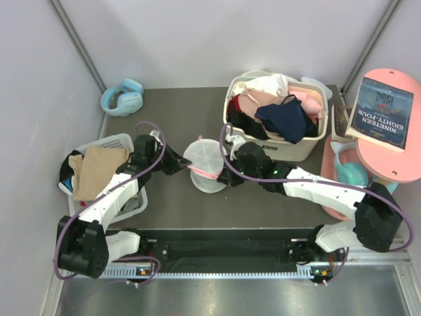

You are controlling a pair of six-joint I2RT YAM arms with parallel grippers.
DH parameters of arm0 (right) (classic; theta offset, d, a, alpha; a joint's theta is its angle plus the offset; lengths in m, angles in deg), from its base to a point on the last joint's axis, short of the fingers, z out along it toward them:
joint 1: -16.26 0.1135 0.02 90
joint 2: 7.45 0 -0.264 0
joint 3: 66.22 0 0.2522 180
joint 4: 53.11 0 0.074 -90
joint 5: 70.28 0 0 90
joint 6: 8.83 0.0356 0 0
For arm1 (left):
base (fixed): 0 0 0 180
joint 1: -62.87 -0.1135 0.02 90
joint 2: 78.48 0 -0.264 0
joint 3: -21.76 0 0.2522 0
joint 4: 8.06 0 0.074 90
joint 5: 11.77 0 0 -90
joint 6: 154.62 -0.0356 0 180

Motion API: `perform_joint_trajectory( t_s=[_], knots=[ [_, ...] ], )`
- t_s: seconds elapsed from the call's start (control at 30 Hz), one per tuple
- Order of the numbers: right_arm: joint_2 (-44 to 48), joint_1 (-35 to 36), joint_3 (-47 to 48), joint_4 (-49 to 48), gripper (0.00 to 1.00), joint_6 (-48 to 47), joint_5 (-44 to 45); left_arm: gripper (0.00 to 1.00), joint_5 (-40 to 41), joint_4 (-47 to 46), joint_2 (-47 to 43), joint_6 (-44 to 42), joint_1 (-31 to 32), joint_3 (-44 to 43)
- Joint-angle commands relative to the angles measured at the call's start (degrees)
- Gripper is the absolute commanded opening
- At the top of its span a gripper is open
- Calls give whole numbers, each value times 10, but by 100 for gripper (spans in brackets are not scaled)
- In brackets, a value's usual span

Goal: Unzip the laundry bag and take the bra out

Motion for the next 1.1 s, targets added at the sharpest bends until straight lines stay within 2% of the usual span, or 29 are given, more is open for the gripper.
perform_joint_trajectory(
  t_s=[0.0, 0.1, 0.37, 0.53, 0.67, 0.8, 1.07],
  knots=[
    [69, -47, -42, 16, 0, -23, 11, 0, -29, -13, 27, -70, -45, -46],
    [71, -75, -45, 22, 0, -40, 7, 0, -64, -5, 57, -92, -50, -73],
    [36, -55, 1, 10, 0, -51, -13, 0, -89, 29, 69, -147, -55, -100],
    [32, -59, -11, 13, 0, -66, 19, 0, -143, 88, 83, -232, -75, -121],
    [32, -90, -26, 10, 0, -92, 31, 0, -174, 133, 94, -309, -98, -144],
    [14, -116, -26, -2, 0, -119, 42, 0, -225, 152, 107, -346, -118, -157],
    [-68, -132, 38, -22, 0, -159, 66, 0, -292, 223, 145, -461, -123, -193]
  ],
)
